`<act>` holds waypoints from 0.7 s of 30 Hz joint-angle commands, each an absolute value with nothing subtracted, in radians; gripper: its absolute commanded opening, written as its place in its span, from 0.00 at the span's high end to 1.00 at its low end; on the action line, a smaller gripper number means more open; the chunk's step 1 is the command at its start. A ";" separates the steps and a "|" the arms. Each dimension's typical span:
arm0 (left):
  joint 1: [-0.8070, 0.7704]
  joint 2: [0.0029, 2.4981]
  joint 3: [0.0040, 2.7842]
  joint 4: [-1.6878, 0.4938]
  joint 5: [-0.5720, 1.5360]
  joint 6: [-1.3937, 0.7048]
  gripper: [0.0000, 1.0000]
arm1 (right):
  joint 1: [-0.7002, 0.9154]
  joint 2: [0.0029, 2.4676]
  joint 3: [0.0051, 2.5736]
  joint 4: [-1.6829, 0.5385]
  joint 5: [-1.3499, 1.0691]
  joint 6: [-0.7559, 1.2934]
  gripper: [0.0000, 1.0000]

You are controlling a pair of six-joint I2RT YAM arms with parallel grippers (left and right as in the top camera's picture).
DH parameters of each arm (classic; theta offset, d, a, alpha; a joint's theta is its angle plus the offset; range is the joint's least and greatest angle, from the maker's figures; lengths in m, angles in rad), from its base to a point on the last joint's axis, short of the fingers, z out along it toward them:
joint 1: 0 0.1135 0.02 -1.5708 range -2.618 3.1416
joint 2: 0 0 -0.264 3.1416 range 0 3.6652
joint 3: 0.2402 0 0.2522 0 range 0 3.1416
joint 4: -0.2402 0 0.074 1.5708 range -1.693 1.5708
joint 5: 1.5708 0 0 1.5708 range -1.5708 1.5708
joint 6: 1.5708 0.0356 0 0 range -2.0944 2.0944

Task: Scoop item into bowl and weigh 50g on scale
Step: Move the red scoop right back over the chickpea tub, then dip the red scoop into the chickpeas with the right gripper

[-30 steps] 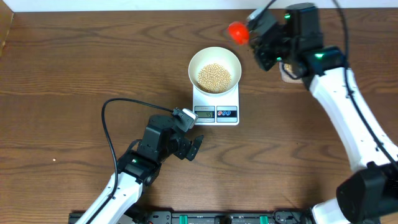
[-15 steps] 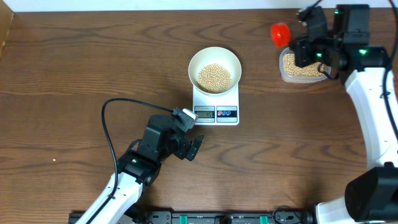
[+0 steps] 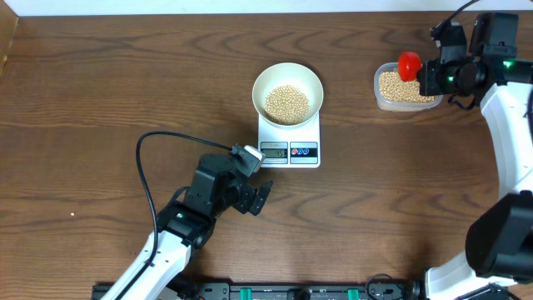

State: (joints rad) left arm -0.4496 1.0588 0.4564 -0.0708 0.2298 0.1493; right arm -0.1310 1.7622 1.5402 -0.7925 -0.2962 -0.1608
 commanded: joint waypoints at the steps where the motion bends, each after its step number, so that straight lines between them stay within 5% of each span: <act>1: -0.448 1.065 0.458 -0.070 0.216 0.136 0.03 | -0.136 1.797 1.556 -0.795 -0.245 -0.142 0.99; 21: -0.448 1.065 0.458 -0.070 0.216 0.136 0.03 | -0.134 1.913 1.556 -0.794 -0.169 -0.142 0.99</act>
